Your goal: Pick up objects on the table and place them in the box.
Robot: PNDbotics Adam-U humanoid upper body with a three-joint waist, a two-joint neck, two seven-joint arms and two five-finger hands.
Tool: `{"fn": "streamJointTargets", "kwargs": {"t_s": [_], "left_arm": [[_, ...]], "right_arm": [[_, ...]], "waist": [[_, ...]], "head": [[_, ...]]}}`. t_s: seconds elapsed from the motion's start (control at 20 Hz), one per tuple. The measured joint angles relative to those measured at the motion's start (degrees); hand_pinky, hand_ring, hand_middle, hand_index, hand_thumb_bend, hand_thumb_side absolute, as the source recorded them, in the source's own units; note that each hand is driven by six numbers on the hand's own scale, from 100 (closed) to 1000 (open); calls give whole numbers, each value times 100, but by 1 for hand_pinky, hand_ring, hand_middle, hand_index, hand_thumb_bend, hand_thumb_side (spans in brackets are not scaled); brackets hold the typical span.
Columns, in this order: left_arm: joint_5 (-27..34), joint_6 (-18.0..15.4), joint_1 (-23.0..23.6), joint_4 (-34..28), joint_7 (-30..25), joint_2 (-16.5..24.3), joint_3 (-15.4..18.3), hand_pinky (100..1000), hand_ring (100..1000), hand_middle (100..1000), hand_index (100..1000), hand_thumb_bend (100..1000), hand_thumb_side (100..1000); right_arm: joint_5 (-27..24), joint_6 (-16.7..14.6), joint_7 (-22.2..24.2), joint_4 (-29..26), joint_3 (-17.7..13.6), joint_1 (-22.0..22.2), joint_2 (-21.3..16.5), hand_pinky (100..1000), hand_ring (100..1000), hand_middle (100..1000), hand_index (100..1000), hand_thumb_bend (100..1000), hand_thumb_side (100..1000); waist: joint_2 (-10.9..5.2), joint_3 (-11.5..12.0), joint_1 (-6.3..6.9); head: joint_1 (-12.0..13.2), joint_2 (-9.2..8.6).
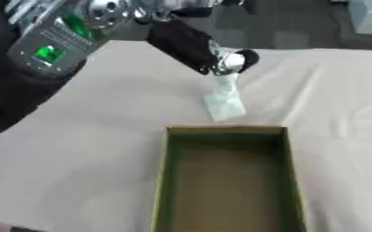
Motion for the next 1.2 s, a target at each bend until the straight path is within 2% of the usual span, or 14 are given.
{"fn": "streamJointTargets", "kwargs": {"t_s": [0.25, 0.5, 0.85, 0.95, 1.2], "left_arm": [[-235, 152, 246, 78, -116, -15, -1, 917, 882, 914, 937, 243, 934], [-582, 49, 567, 616, 106, -211, -53, 929, 875, 907, 934, 244, 935], [-857, -305, 793, 1625, 765, -469, -86, 964, 878, 920, 943, 229, 942], [-878, -430, 800, 1779, 964, -515, -88, 1000, 890, 915, 939, 225, 930], [-957, -904, 846, 1934, 1513, -561, -106, 1000, 935, 921, 943, 223, 922]], "right_arm": [[-15, 15, -9, 0, -2, -48, 4, 466, 366, 301, 372, 100, 928], [-20, 16, -33, 0, -2, -69, 51, 466, 366, 301, 372, 100, 928], [-57, 12, -28, 0, -1, -98, 55, 466, 366, 301, 372, 100, 928], [-67, 11, -26, 0, 0, -101, 59, 466, 366, 301, 372, 100, 928], [-97, 0, 7, 0, 0, -136, 105, 467, 366, 301, 372, 100, 927]], "waist": [[24, -10, -1], [64, -47, -49], [96, -81, -80], [99, -86, -91], [141, -115, -123]], "head": [[46, 0], [92, 0], [198, 1], [225, 1], [314, 1]]}}
